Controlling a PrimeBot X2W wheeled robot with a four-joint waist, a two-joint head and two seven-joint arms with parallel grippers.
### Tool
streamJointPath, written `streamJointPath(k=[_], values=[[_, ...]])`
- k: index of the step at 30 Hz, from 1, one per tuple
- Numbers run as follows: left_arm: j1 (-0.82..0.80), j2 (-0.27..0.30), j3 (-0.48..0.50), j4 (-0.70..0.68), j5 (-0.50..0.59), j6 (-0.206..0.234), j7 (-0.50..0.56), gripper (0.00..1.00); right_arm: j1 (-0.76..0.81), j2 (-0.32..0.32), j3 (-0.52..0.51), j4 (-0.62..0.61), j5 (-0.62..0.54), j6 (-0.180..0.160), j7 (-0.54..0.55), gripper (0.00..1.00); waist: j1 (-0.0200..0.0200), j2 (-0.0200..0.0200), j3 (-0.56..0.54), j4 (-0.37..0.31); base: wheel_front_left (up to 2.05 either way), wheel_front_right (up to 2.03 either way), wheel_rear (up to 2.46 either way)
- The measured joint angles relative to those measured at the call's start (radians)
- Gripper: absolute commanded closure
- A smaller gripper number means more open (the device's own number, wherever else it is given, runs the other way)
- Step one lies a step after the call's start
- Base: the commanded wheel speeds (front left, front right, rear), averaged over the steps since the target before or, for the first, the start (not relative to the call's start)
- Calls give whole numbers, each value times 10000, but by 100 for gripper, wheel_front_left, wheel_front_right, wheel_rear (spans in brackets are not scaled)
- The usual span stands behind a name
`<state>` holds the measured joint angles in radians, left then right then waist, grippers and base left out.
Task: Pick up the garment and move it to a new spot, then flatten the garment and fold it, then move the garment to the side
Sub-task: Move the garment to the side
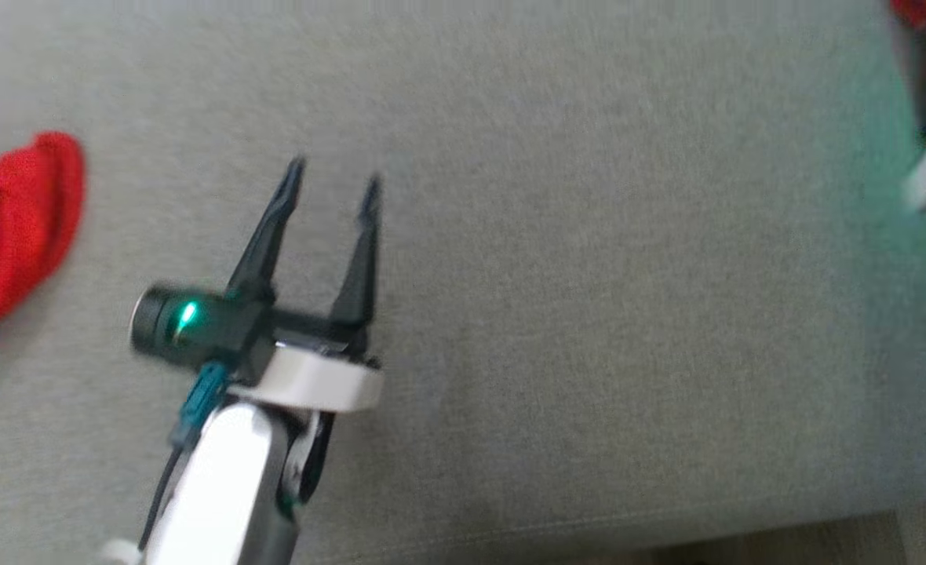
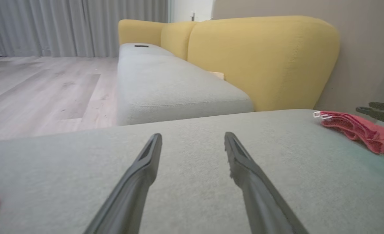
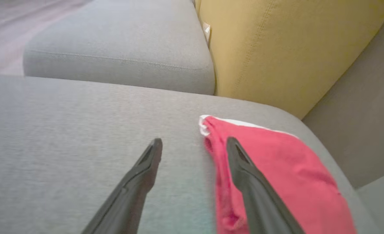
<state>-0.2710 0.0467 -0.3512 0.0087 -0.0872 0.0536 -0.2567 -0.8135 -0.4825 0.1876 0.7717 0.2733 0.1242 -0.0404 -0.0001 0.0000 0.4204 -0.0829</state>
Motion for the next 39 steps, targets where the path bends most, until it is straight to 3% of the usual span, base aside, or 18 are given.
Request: streamJointPath(k=[11,13,20,29,32,39], values=[[2241,12,1147,648,-571,391,2,0,2458,2380,355,267,602,-2,-1996,0,-1,0,-2508,638,0,0,0],[2881,23,1469,696,-654,428,2,0,3359,2892,251,-240,593,-2,-2075,0,-1,0,-3167,815,0,0,0],[4160,40,2079,454,-669,330,4,0,5953,3730,-660,-2934,-259,-2,-2092,0,-1,0,-4356,1207,0,0,0],[4885,50,2382,-19,-385,-188,4,0,8163,4180,-913,-4470,-734,-2,-2094,0,-1,1,-5063,1483,0,0,0],[5137,50,2383,100,-109,-84,4,0,8646,4245,-957,-4840,-1325,-2,-2096,0,-1,0,-5220,1466,0,0,0],[5345,52,2380,322,-21,-4,6,0,9022,4355,-1095,-5003,-1406,-2,-2100,0,-1,0,-5440,1378,0,0,0]])
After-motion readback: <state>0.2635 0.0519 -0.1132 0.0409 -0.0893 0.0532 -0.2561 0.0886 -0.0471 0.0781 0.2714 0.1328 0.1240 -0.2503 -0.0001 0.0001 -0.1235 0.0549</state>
